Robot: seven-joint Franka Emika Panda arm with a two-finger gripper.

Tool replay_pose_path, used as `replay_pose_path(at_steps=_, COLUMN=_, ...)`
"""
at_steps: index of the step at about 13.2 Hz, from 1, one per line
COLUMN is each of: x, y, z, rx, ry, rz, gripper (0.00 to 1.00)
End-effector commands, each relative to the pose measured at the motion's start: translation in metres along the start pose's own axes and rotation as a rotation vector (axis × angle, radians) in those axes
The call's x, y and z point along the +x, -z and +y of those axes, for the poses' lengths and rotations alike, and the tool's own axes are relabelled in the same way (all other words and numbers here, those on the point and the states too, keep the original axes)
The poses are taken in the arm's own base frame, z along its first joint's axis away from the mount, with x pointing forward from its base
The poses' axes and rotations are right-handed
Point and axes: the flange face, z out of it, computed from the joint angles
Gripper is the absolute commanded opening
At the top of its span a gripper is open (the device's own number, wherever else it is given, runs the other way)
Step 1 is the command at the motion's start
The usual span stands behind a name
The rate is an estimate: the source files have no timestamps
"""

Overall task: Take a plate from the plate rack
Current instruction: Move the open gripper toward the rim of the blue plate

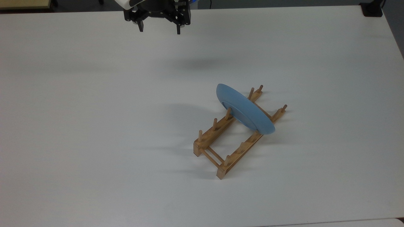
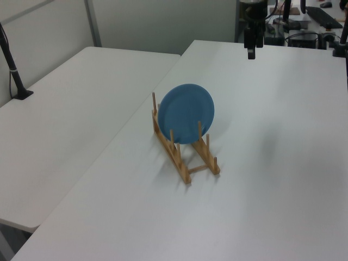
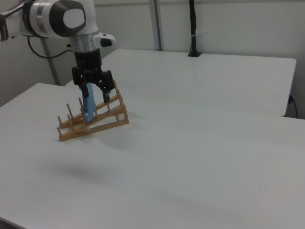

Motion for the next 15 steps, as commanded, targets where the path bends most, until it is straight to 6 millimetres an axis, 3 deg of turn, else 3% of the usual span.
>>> replay_pose_path(at_steps=1, x=-0.009, y=0.003, z=0.019, rx=-0.032, ry=-0.044, rz=-0.028, gripper=1.0)
replay_pose_path(at_steps=10, x=-0.002, y=-0.016, z=0.006, rx=-0.027, ry=-0.014, rz=-0.075, gripper=1.0)
replay_pose_path(at_steps=15, x=0.002, y=-0.009, z=0.012, rx=-0.038, ry=0.046, rz=-0.034, gripper=1.0)
